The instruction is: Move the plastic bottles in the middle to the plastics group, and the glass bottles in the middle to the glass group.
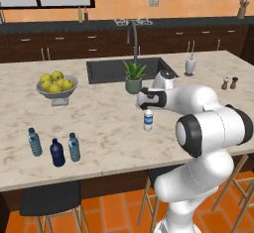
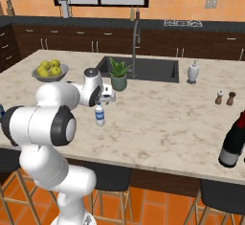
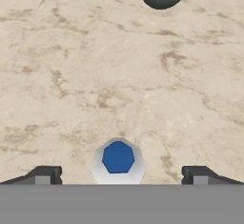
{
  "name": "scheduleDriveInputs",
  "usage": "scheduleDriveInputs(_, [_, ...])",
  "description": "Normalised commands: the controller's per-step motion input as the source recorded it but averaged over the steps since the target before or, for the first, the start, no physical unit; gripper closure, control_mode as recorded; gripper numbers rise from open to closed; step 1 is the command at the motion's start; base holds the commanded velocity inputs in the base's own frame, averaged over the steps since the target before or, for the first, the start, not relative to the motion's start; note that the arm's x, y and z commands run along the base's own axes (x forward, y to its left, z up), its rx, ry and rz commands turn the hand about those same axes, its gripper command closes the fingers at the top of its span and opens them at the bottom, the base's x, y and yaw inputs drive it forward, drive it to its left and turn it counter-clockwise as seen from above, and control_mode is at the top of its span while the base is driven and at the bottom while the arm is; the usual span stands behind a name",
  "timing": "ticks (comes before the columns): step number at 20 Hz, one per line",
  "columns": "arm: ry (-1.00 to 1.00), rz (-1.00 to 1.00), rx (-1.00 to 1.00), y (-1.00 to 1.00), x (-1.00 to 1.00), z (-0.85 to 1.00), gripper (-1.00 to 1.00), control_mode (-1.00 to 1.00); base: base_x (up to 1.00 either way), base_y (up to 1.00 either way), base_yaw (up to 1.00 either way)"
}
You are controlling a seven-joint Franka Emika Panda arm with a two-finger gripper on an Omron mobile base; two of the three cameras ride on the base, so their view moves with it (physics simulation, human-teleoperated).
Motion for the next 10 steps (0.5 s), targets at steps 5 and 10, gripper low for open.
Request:
scheduleDriveInputs(5, [0.00, 0.00, 0.00, 0.00, 0.07, -0.04, -1.00, -1.00, 0.00, 0.00, 0.00])
scheduleDriveInputs(10, [0.00, 0.00, 0.00, 0.00, 0.07, -0.07, -1.00, -1.00, 0.00, 0.00, 0.00])
